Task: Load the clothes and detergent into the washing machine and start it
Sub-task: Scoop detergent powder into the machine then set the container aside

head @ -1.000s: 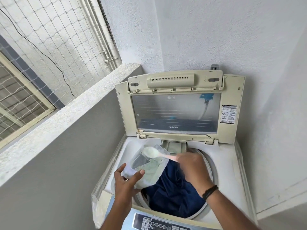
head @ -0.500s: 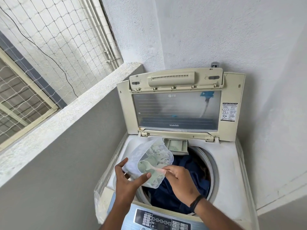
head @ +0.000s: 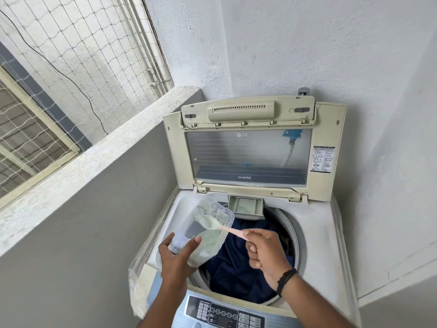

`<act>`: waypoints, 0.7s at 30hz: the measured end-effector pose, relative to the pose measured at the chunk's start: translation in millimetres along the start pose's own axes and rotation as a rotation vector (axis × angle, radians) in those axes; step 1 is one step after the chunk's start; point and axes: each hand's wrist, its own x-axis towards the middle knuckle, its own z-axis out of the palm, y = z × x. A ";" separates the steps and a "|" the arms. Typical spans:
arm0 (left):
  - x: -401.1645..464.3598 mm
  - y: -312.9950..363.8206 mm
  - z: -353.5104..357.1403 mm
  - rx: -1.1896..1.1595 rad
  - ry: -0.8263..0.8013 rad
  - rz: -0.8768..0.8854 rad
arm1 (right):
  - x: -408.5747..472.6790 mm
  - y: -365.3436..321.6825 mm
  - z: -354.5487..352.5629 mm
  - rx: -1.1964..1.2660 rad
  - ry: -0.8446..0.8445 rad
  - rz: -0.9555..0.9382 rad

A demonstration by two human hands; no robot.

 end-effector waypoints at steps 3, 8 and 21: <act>9.7 -0.9 4.6 -0.024 0.026 -0.048 | 7.1 -17.4 -8.1 0.070 -0.001 -0.047; 23.1 -2.0 10.3 -0.037 0.085 -0.108 | 34.4 -36.8 -31.5 0.019 0.129 -0.191; 28.3 -11.9 8.8 0.038 0.075 -0.150 | 96.9 -0.7 -69.5 -0.973 0.341 -0.499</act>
